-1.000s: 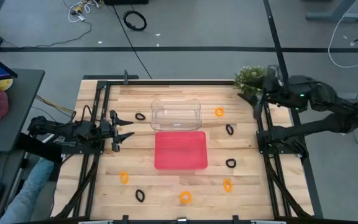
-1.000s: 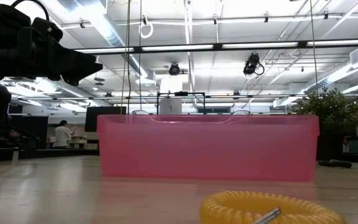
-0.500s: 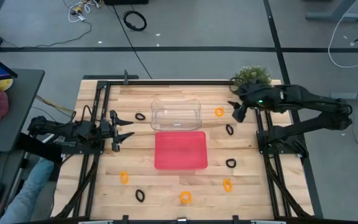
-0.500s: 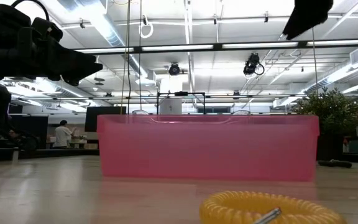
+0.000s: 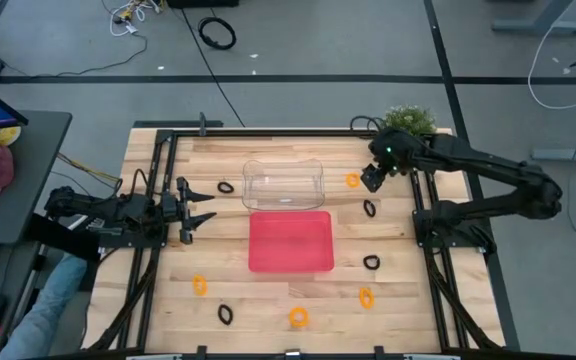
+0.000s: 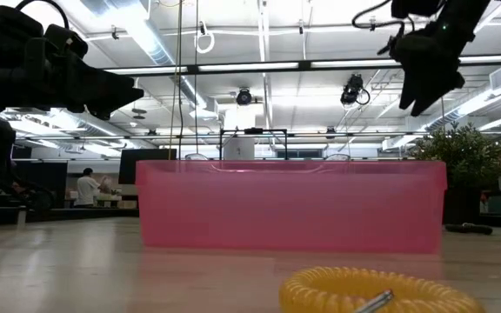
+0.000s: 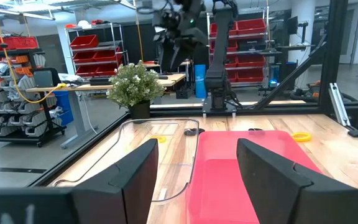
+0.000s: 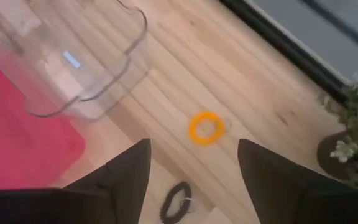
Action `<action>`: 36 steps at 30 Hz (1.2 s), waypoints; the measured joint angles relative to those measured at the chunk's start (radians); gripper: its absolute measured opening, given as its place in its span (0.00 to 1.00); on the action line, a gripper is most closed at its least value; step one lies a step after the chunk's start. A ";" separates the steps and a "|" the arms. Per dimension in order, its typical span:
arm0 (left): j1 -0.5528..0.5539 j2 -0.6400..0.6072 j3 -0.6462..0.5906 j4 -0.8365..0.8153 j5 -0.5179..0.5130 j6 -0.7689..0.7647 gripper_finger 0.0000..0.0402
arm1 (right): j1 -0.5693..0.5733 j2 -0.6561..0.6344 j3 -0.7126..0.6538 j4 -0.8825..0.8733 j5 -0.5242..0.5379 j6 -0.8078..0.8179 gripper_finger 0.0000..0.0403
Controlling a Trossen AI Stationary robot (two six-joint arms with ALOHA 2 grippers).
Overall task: Sort spring keychains
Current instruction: Put the yellow spring keychain into the transparent bin
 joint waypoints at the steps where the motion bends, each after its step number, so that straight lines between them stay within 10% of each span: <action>1: 0.000 0.000 0.000 0.000 0.000 0.000 0.55 | -0.026 0.000 -0.006 -0.001 -0.014 -0.009 0.61; 36: 0.000 0.000 0.000 0.000 0.000 0.000 0.55 | -0.121 0.026 -0.016 0.225 -0.016 -0.059 0.61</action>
